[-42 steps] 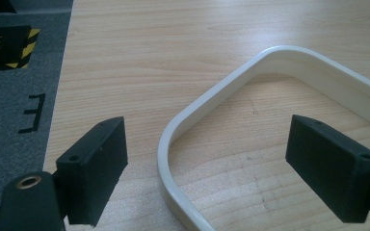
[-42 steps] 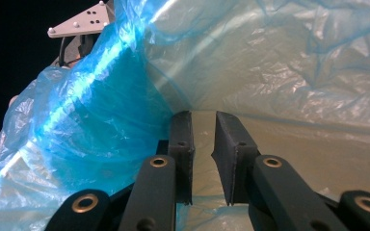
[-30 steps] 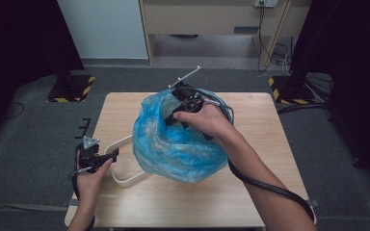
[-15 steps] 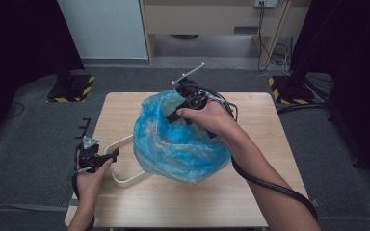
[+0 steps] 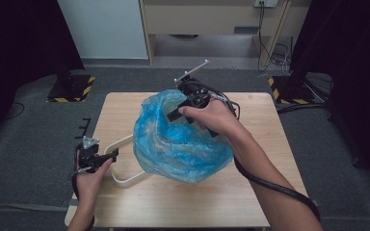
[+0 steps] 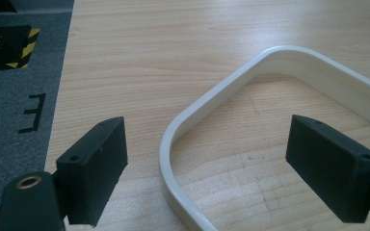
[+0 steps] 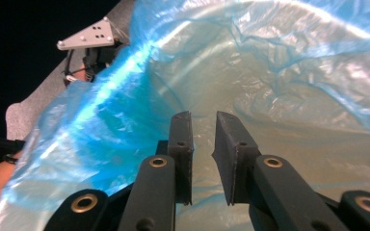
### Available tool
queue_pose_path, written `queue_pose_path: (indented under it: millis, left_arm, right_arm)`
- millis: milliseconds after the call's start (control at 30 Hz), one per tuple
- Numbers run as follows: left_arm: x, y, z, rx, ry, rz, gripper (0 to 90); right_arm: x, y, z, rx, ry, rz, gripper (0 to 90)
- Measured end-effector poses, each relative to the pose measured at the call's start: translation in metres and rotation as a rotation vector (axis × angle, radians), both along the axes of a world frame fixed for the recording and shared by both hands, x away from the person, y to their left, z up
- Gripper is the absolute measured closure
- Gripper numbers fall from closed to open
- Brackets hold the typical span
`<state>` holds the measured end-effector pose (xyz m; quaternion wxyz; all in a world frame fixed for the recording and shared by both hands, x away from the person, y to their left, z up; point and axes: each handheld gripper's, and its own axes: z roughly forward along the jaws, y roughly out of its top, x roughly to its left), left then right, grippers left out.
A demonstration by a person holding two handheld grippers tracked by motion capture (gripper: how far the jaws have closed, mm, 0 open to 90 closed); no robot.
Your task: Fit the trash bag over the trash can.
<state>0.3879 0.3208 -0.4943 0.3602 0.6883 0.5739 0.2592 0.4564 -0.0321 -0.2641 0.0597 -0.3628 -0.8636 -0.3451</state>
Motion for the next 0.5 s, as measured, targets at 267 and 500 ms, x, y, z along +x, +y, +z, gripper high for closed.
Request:
queue_pose_path:
  millis: [267, 500]
  left_arm:
    - [0.0, 0.0, -0.001, 0.001, 0.002, 0.001, 14.0]
    - [0.0, 0.0, 0.0, 0.002, 0.0, 0.001, 14.0]
  right_arm:
    - [-0.004, -0.017, 0.012, 0.041, -0.019, -0.006, 77.6]
    - [-0.009, -0.039, 0.021, 0.082, -0.032, -0.02, 78.0]
